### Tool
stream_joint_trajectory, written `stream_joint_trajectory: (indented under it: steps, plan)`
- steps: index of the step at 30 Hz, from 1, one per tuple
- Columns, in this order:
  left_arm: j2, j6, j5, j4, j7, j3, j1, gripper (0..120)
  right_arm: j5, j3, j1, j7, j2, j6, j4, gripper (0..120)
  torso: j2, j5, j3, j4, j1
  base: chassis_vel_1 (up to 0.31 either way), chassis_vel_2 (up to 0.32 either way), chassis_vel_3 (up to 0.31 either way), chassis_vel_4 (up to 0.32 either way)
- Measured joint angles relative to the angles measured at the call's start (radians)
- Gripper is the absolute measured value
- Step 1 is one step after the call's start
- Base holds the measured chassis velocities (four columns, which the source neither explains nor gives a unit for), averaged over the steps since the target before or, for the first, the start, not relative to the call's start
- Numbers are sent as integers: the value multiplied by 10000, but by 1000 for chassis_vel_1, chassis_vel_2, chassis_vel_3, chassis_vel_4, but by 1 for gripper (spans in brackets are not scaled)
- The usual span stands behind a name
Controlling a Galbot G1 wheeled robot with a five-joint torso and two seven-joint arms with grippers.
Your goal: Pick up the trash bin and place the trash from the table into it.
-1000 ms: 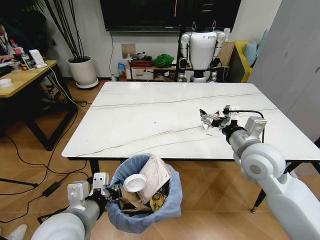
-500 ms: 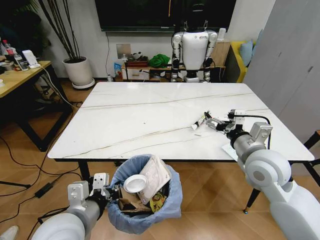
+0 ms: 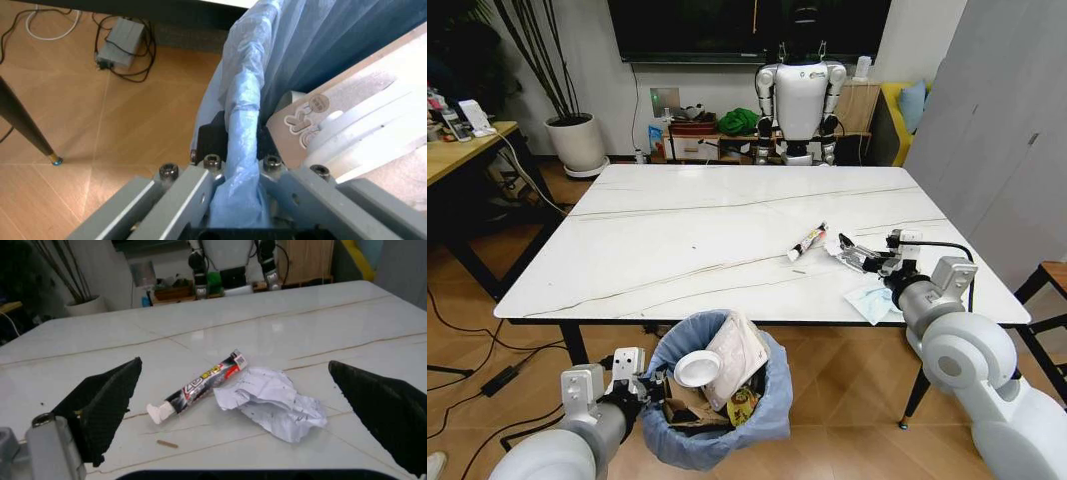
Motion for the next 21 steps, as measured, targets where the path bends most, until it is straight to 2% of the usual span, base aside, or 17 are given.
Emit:
stream_joint_trajectory:
  steps: [10,21]
  plan:
    - [21,0,8,-13,-142,-58,375,0,-291,-296,-567,131,-74,-109,-639,100,0,-2,0,0,0,-20,-28,19,24]
    - [58,0,47,-21,-170,-252,724,0,628,-488,-660,309,-343,-641,-1158,100,0,-1,0,-2,0,0,0,0,0]
